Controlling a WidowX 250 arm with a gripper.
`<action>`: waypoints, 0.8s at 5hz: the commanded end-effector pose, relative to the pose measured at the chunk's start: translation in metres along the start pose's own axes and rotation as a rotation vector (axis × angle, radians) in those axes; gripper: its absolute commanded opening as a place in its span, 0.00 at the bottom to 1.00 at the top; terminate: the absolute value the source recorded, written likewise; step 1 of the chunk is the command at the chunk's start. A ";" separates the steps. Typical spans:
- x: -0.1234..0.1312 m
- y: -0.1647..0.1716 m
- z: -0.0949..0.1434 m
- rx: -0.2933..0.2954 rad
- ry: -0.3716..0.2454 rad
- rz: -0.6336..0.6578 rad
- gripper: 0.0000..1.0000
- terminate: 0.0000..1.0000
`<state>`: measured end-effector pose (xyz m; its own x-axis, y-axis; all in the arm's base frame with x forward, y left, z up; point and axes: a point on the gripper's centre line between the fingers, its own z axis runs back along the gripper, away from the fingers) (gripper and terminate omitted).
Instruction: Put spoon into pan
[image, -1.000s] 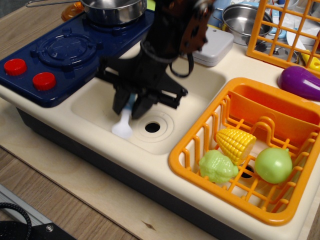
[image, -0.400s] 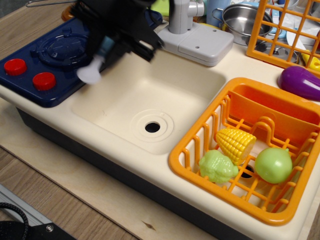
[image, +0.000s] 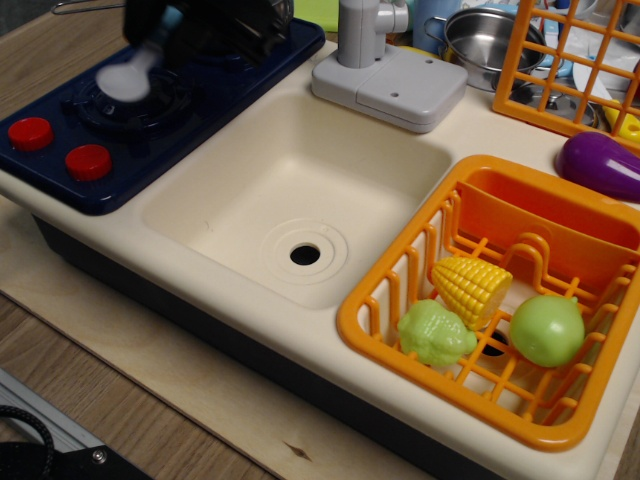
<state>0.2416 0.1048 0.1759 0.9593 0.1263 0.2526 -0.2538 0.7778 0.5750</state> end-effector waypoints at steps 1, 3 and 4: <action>0.034 0.031 0.004 0.036 -0.116 -0.043 0.00 0.00; 0.093 0.036 -0.015 0.032 -0.236 -0.124 0.00 0.00; 0.122 0.028 -0.027 -0.003 -0.278 -0.143 0.00 0.00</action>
<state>0.3610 0.1529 0.1776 0.9169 -0.1528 0.3687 -0.1079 0.7944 0.5977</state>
